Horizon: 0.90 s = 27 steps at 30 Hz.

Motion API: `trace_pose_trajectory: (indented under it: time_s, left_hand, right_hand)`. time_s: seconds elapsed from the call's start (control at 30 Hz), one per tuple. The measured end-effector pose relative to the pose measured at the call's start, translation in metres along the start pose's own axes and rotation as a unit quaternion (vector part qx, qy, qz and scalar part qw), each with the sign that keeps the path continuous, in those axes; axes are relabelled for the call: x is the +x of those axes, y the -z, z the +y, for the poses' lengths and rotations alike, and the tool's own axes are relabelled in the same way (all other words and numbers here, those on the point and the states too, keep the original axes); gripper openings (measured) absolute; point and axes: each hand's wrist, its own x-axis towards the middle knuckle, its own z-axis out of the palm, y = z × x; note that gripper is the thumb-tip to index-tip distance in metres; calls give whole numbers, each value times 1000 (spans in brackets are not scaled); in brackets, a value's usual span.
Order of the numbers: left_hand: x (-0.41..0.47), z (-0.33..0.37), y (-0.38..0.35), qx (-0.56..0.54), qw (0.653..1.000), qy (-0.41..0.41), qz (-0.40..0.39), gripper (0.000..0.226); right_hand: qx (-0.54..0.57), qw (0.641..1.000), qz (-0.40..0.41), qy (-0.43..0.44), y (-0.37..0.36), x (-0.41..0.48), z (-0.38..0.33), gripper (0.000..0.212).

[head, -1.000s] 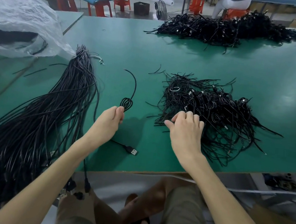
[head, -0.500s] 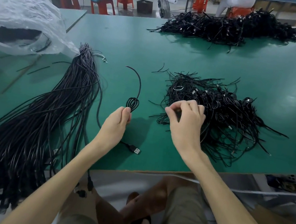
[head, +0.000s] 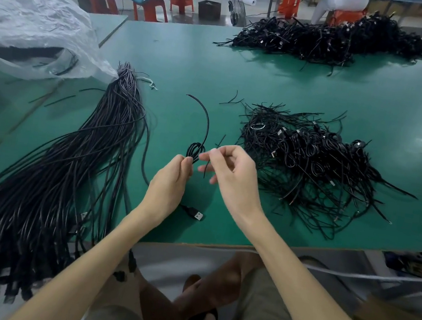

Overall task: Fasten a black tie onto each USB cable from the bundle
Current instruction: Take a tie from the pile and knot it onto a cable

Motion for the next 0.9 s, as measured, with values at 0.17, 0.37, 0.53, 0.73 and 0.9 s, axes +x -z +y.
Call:
trace_pose_trajectory:
  time_s: [0.17, 0.37, 0.53, 0.73, 0.9]
  left_hand:
    - [-2, 0, 0, 20, 999, -26, -8, 39]
    - [-5, 2, 1, 33, 999, -25, -34, 40]
    - [-6, 3, 5, 9, 997, -51, -58, 50]
    - [-5, 2, 8, -70, 991, -81, -83, 54]
    - [-3, -3, 9, -116, 985, -78, -97, 47]
  right_hand:
    - [-61, 997, -24, 32, -4, -4, 7, 11]
    - [-33, 999, 1, -19, -7, -3, 16, 22]
    - [28, 998, 35, -39, -10, -3, 19, 30]
    - [59, 995, 5, -81, -10, 0, 17, 36]
    - [101, 986, -25, -134, -9, 3, 13, 42]
